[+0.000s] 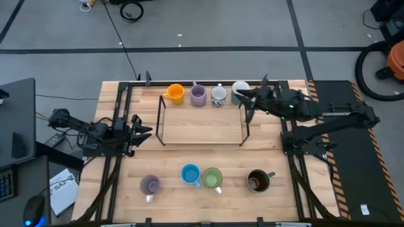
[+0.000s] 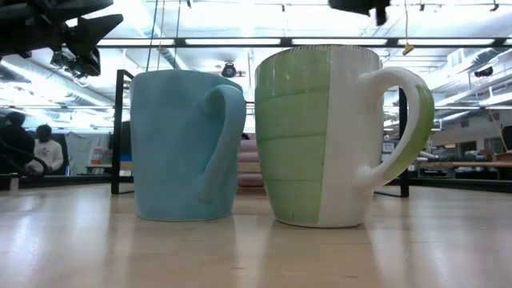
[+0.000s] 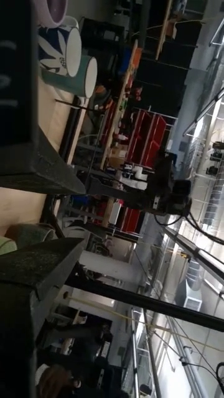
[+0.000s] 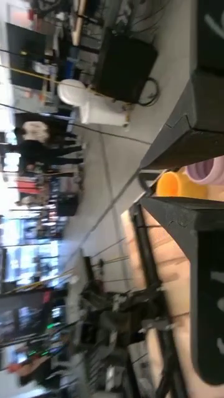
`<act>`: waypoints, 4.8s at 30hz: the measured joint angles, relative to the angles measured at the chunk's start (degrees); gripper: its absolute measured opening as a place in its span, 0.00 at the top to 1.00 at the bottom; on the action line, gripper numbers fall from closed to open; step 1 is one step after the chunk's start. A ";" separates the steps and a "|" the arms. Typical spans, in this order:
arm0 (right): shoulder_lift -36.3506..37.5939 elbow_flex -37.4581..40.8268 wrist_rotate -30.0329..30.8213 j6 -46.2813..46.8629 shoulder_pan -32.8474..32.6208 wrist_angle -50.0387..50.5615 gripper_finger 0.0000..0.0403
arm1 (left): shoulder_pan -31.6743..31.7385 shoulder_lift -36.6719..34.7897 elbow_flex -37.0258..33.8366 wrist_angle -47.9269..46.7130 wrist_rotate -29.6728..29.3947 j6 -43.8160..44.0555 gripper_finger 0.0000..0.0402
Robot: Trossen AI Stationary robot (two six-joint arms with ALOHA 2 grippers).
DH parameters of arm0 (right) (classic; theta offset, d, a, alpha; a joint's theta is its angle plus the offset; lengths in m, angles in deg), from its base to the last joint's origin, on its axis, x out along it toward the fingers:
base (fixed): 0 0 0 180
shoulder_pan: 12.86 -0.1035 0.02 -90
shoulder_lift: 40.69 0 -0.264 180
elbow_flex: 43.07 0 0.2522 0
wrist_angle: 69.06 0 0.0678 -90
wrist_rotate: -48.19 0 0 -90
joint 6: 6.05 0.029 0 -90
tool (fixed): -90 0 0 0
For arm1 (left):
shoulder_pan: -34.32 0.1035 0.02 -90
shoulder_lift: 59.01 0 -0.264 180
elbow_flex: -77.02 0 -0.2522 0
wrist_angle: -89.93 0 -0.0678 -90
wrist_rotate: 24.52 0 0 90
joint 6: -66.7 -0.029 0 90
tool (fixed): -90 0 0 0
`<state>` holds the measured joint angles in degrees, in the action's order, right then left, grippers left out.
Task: Place coffee mugs
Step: Put the dark blue mug on the shelf
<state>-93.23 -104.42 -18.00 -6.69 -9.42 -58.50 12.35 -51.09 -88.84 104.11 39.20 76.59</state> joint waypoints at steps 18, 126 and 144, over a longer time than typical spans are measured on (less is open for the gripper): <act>-20.71 -20.26 -14.20 -1.96 13.27 16.85 0.78 | -0.01 0.00 0.00 -0.91 0.00 1.39 0.68; -54.60 -50.03 -20.11 -7.70 37.29 72.80 0.66 | 0.01 -0.02 0.00 -2.52 -8.04 5.33 0.68; -57.02 -49.32 -19.64 -7.04 33.55 74.14 0.66 | -0.01 -0.02 0.00 -2.56 -7.97 5.38 0.68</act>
<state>-150.25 -153.74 -37.64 -13.73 24.13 15.64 12.34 -51.11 -88.84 101.55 31.22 81.97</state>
